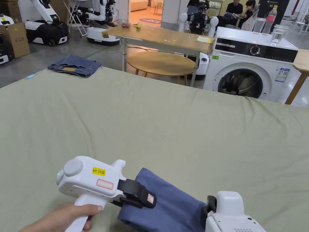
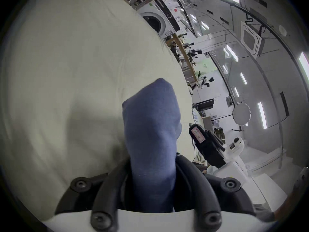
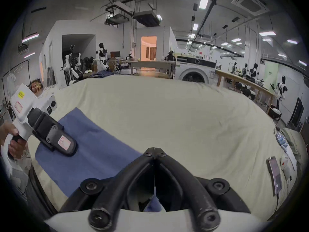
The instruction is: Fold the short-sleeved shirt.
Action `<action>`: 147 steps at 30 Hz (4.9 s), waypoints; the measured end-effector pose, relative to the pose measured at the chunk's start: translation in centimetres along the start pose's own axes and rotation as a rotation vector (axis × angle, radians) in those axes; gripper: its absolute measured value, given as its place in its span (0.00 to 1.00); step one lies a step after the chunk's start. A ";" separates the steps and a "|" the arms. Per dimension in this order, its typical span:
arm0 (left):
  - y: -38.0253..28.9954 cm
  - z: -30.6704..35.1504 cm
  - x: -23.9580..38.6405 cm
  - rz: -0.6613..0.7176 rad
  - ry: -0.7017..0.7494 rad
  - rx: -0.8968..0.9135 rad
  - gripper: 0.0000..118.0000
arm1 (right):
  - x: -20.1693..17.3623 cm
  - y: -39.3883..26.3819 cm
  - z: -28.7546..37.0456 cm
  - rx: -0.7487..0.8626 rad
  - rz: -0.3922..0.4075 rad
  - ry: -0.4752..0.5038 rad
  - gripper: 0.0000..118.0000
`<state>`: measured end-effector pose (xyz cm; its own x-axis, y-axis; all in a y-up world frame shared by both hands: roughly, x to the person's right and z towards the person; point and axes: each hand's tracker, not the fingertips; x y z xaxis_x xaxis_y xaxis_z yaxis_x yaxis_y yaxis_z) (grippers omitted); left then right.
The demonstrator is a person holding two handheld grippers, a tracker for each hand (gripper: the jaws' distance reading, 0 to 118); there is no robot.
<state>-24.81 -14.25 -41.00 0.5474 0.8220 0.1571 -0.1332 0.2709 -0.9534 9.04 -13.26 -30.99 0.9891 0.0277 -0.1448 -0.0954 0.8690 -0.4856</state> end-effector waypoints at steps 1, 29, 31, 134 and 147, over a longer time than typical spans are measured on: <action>0.3 0.9 0.2 -0.003 0.021 0.005 0.15 | -0.2 0.3 -0.2 0.011 -0.001 0.000 0.00; 8.8 32.6 -5.4 0.145 0.840 0.114 0.15 | -7.6 4.8 -4.5 -0.014 0.068 0.133 0.00; 9.2 33.0 -6.4 0.139 0.915 0.082 0.15 | -7.6 4.7 -4.6 -0.023 0.071 0.134 0.00; -4.6 -0.3 14.6 -0.646 0.706 1.025 0.72 | 6.3 7.5 0.9 0.292 -0.174 -0.187 0.80; -3.8 1.0 13.3 -0.593 0.638 1.041 0.72 | 6.1 7.6 0.9 0.307 -0.162 -0.222 0.80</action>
<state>-17.83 -3.88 -35.01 0.9865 0.1539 0.0559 -0.1475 0.9835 -0.1047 14.46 -6.05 -34.77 0.9920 -0.0449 0.1178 0.0683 0.9769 -0.2025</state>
